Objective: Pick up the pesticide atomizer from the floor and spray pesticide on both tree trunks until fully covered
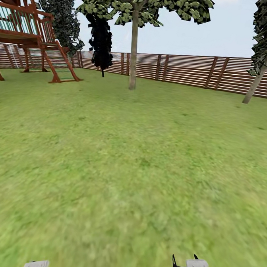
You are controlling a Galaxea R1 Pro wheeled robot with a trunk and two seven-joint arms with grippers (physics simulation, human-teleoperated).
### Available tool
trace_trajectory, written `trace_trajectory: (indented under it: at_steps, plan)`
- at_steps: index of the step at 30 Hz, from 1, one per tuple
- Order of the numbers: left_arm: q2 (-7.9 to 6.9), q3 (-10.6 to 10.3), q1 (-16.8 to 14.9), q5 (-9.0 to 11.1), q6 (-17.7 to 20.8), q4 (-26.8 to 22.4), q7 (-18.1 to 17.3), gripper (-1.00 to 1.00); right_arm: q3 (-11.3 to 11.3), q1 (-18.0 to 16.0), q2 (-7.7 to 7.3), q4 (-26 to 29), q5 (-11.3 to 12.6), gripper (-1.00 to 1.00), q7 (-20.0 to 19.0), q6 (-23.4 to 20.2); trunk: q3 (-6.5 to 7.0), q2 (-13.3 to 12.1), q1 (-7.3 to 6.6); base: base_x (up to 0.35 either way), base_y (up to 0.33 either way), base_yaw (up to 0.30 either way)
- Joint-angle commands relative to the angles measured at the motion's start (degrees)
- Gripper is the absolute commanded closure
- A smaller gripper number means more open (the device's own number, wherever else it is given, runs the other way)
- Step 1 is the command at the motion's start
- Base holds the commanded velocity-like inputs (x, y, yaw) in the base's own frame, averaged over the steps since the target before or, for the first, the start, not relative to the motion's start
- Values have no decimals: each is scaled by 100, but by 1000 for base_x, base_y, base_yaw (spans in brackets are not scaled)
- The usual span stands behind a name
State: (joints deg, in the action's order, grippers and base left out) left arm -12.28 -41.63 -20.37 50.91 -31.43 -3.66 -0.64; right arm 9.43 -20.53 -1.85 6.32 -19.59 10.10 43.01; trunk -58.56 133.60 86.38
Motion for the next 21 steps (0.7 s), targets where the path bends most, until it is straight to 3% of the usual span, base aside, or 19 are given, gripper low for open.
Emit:
trace_trajectory:
  at_steps: [1,21]
  plan:
    - [-2,-47,-2,59,-12,-3,-6,100,32,-4,1,-5,-62,-100,26,14,-5,2,2,338,0,0]
    - [-2,-47,-2,64,-12,-3,-6,100,32,-4,1,-8,-62,-100,19,12,-5,2,2,338,0,0]
